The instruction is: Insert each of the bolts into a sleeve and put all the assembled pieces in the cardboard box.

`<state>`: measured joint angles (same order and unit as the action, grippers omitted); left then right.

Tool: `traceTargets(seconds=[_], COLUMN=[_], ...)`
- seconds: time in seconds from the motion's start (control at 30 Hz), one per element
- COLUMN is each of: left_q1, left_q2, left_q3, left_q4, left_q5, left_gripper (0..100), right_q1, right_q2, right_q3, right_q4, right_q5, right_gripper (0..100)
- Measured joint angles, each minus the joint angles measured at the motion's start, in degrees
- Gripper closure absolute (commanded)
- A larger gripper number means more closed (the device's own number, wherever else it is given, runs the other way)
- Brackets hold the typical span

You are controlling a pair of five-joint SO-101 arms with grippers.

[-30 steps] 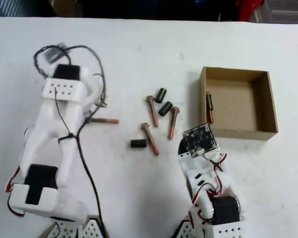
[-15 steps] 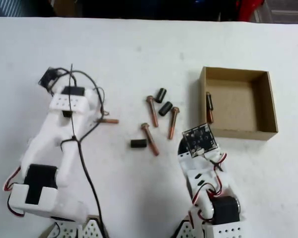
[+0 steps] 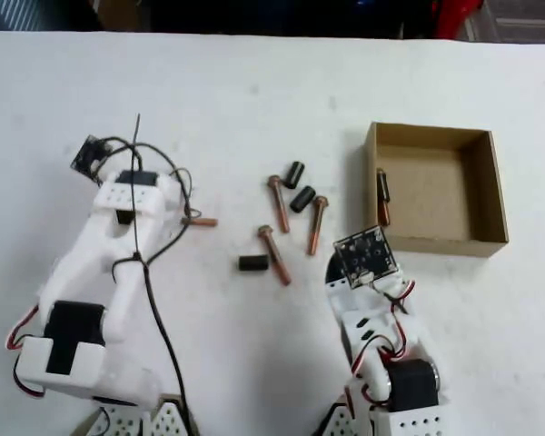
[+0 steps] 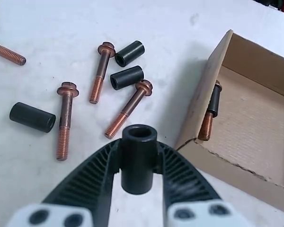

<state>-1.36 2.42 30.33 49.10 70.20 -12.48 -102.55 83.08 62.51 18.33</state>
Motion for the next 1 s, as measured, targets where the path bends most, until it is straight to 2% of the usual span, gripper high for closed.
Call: traceTargets(seconds=[0.13,0.3,1.0], left_q1=[0.00,-1.32,-1.67], left_q2=[0.00,0.00,0.18], left_q3=[0.00,0.00,0.00], left_q4=[4.40,5.80,2.64], left_q5=[1.93,2.29,2.46], left_gripper=[85,85,85], right_q1=[0.00,0.00,0.00], right_q2=[0.00,0.00,0.00], right_q3=[0.00,0.00,0.00], right_q4=[0.00,0.00,0.00], right_q5=[0.00,0.00,0.00], right_gripper=[98.1,98.1,98.1])
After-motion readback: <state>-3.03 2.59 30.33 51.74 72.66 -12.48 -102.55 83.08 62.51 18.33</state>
